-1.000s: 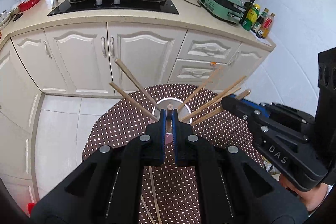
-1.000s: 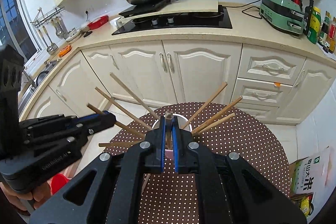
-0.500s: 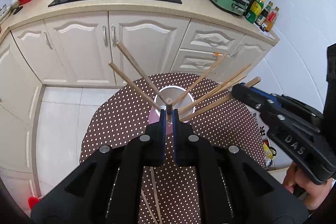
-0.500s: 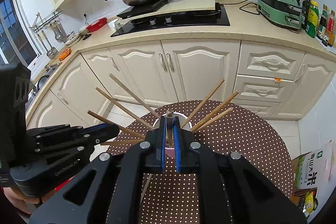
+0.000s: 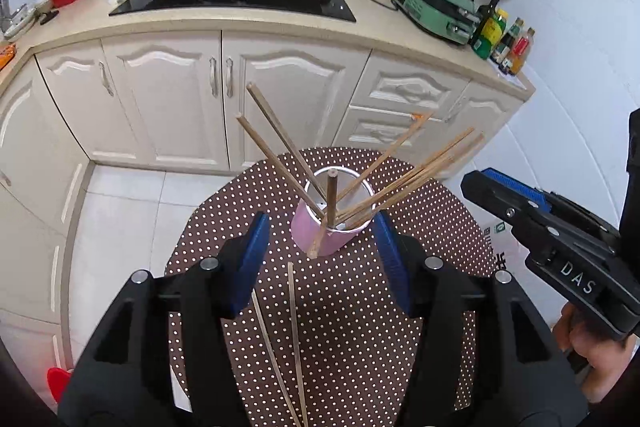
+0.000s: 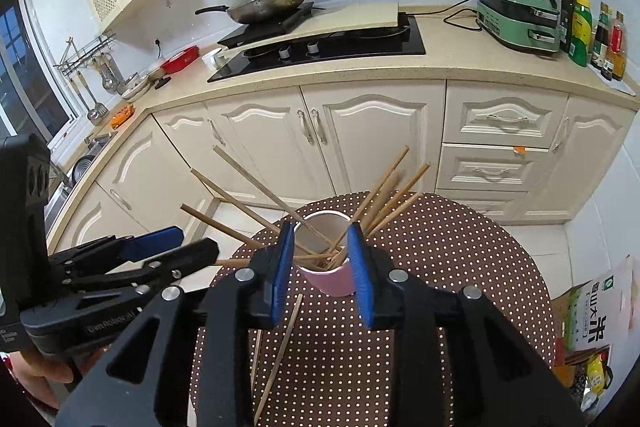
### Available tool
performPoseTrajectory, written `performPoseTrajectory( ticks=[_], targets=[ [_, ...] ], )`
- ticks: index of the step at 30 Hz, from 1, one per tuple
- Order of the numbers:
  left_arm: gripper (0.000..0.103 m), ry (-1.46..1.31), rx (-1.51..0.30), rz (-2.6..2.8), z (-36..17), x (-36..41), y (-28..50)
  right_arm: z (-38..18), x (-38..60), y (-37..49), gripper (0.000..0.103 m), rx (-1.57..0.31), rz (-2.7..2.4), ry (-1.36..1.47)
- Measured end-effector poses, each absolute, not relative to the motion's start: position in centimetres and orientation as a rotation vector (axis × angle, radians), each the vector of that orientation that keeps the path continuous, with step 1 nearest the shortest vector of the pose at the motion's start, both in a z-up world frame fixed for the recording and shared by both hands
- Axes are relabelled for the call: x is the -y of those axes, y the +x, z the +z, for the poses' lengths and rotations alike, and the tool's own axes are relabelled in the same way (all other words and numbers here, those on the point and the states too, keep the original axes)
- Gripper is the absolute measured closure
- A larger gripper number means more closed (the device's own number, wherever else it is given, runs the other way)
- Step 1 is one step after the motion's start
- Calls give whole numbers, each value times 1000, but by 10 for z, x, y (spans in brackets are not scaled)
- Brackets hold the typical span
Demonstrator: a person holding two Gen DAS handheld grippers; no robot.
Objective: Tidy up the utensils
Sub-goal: 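Open the left gripper over the cup while the right gripper opens, dropping both chopsticks, then move the left gripper back to the table chopsticks while the right gripper moves there too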
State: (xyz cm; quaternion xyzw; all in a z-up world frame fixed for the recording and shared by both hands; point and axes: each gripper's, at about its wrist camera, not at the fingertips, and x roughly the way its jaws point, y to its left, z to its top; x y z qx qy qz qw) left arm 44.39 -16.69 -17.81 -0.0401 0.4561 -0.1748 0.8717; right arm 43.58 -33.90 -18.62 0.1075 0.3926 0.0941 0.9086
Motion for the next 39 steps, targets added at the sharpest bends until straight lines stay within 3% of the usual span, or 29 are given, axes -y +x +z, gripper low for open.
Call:
performPoseTrajectory(
  ticks=[17, 39],
  targets=[
    [40, -79, -914, -250, -180, 130, 409, -211, 313, 401, 73, -879, 232, 232],
    [37, -121, -1166, -126, -288, 90, 415, -296, 298, 407, 73, -1131, 272, 326]
  ],
)
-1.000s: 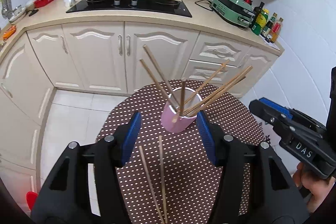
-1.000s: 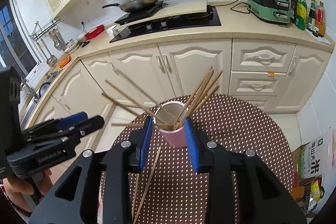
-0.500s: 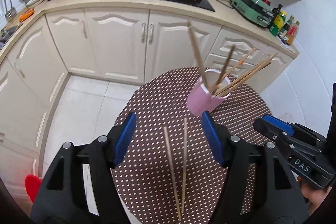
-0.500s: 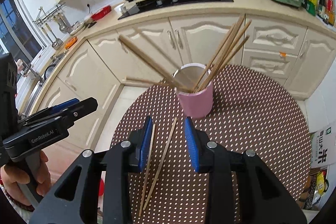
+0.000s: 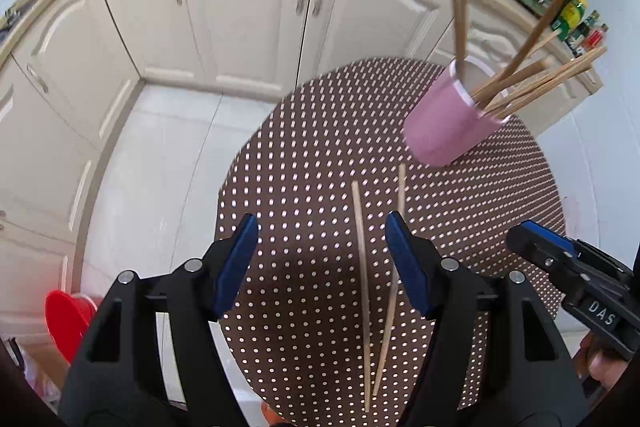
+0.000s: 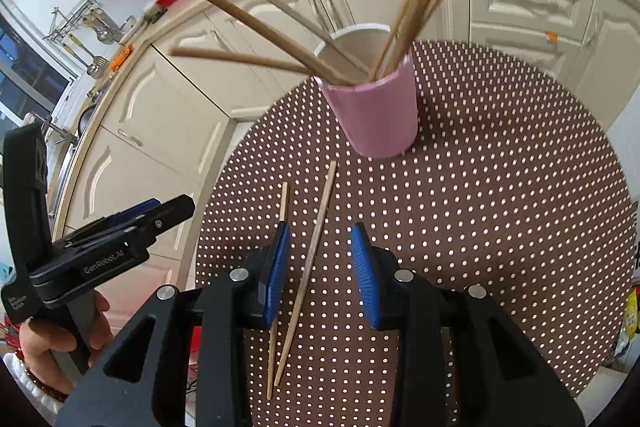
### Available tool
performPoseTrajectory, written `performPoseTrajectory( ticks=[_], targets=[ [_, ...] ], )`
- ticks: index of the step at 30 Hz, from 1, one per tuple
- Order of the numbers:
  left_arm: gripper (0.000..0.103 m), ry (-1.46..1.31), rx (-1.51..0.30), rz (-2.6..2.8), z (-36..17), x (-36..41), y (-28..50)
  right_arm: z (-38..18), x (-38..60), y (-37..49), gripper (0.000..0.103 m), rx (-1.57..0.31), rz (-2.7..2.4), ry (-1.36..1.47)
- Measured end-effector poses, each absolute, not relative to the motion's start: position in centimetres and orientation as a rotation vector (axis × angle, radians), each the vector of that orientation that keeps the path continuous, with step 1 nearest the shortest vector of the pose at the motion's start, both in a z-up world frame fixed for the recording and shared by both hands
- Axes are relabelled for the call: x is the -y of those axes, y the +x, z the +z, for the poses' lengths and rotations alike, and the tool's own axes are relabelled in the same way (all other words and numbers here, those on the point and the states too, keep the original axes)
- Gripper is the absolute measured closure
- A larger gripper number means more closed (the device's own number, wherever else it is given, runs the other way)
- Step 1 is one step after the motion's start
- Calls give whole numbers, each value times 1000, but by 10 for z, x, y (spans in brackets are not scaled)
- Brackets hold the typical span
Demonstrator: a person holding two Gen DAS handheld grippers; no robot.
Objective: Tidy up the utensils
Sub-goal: 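Move the left gripper back to the table chopsticks while the right gripper moves there too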
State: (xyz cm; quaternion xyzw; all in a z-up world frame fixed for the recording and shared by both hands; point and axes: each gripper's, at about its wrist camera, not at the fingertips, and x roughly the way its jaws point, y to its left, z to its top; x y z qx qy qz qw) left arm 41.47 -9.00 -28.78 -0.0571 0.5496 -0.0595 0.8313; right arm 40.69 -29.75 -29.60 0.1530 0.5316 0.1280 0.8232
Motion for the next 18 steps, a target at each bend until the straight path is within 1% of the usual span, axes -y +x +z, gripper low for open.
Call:
performPoseTrajectory(
  ticks=[6, 15, 16, 17, 18],
  targets=[
    [37, -145, -1270, -129, -330, 92, 426, -317, 297, 419, 73, -1196, 276, 354],
    [38, -115, -1355, -192, -366, 122, 452, -335, 297, 437, 73, -1257, 278, 359],
    [44, -106, -1363, -196, -369, 124, 453, -335, 296, 440, 73, -1260, 280, 359],
    [54, -93, -1373, -197, -372, 126, 455, -336, 294, 442, 73, -1265, 281, 357],
    [59, -82, -1389, -197, -377, 128, 456, -337, 293, 445, 73, -1269, 284, 358]
  ],
)
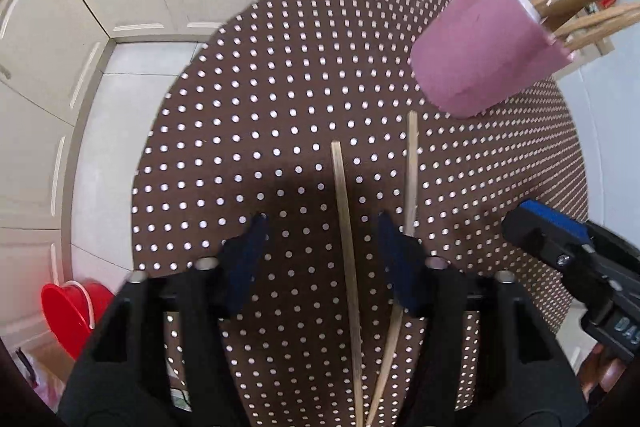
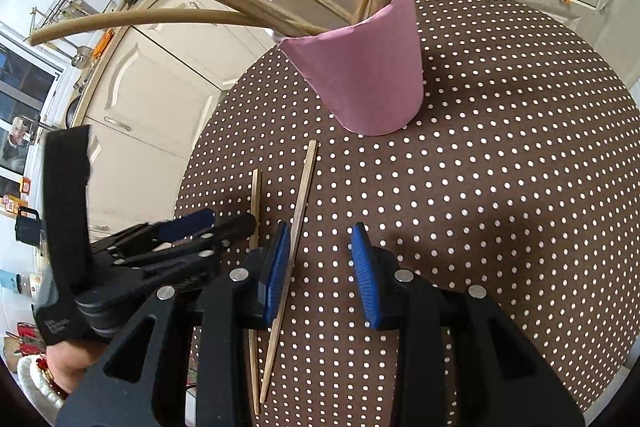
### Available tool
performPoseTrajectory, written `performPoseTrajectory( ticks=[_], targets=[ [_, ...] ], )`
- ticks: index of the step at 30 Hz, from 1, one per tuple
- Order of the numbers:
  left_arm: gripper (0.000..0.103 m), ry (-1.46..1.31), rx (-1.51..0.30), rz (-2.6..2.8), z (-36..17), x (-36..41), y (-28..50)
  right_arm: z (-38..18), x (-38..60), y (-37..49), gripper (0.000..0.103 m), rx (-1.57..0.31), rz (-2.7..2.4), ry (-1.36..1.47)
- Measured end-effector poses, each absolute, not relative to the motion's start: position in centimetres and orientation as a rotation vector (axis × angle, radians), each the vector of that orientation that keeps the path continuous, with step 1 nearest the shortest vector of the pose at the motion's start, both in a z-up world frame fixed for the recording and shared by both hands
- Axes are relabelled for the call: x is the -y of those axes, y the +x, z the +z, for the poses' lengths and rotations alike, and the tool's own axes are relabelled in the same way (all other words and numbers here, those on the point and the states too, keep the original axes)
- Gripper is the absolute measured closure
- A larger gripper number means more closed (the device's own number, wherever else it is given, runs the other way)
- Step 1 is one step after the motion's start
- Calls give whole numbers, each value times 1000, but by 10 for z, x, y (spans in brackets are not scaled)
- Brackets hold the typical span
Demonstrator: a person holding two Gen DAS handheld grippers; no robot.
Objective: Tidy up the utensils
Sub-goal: 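Move the left gripper back to the table chopsticks while the right gripper moves there too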
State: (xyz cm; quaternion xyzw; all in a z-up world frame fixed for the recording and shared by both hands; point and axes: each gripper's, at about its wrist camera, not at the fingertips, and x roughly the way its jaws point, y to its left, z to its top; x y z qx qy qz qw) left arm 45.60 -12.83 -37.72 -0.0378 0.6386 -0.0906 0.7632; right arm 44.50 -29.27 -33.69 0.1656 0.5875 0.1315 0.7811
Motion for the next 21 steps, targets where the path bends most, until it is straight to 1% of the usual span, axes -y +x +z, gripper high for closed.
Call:
performPoseTrajectory(
  ticks=[1, 10, 20, 21],
  targets=[
    [67, -72, -1400, -190, -381, 129, 457, -337, 291, 448, 73, -1273, 286, 359],
    [67, -16, -1368, -190, -380, 137, 463, -349, 272, 463, 73, -1311, 312, 357],
    [81, -28, -1367, -200, -382, 125, 462, -363, 258, 474, 73, -1365, 293, 332],
    [81, -29, -1368, -199, -382, 125, 461, -365, 256, 474, 73, -1373, 292, 326]
  ],
)
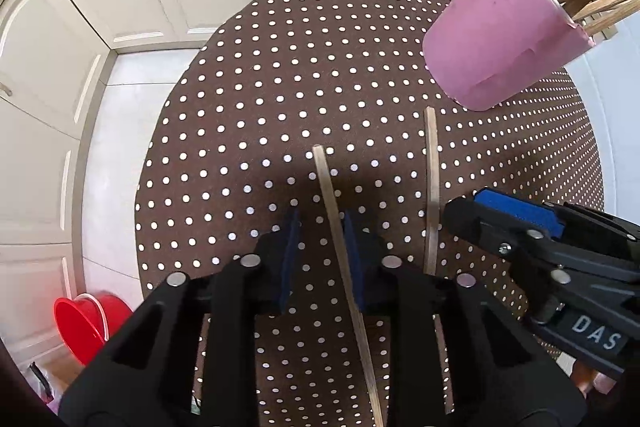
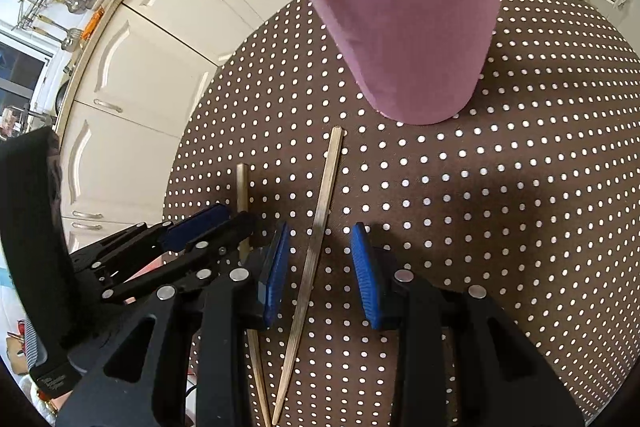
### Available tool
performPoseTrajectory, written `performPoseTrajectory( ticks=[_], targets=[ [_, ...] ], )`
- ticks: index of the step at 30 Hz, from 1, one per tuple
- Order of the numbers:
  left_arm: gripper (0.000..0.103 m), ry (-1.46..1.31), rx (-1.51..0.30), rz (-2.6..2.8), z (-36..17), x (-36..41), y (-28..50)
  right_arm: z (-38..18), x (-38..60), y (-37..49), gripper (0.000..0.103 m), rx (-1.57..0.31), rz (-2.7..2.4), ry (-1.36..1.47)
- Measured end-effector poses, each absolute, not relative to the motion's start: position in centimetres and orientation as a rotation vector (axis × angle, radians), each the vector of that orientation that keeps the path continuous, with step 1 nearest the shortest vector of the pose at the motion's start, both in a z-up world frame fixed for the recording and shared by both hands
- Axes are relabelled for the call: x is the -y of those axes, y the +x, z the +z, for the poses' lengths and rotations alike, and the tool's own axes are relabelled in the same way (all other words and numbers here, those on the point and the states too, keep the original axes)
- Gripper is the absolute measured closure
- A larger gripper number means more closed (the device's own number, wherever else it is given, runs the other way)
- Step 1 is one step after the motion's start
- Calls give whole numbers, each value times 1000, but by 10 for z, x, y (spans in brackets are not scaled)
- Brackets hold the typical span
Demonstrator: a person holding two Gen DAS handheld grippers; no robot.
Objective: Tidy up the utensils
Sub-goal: 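Move the left gripper back to the table chopsticks while the right gripper moves there too, then grasp a wooden chopstick with the left gripper while the right gripper grasps another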
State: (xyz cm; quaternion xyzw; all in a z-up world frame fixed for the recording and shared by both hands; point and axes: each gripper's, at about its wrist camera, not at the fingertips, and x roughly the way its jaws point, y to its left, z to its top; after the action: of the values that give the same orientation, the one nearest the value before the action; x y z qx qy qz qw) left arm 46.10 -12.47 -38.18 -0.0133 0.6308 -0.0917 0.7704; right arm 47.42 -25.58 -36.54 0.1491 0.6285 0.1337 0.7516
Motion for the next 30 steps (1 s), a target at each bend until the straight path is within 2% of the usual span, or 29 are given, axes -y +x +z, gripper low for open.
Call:
performPoseTrajectory(
  ticks=[4, 8, 15, 17, 21, 26, 30],
  targets=[
    [83, -27, -1368, -194, -382, 123, 460, -370, 250, 479, 73, -1388, 278, 306],
    [94, -41, -1381, -173, -380, 116, 457, -373, 241, 481, 73, -1394, 275, 257],
    [95, -65, -1380, -162, -371, 104, 445, -374, 220, 483, 73, -1382, 269, 126],
    [95, -69, -1377, -157, -369, 102, 443, -374, 213, 484, 75, -1374, 274, 62],
    [95, -79, -1367, -149, -363, 96, 440, -376, 205, 482, 90, -1352, 271, -23],
    [96, -83, -1349, -146, -352, 94, 438, -378, 220, 483, 97, -1372, 284, 56],
    [96, -84, -1330, -152, -342, 95, 437, -374, 232, 479, 98, -1371, 290, 135]
  ],
)
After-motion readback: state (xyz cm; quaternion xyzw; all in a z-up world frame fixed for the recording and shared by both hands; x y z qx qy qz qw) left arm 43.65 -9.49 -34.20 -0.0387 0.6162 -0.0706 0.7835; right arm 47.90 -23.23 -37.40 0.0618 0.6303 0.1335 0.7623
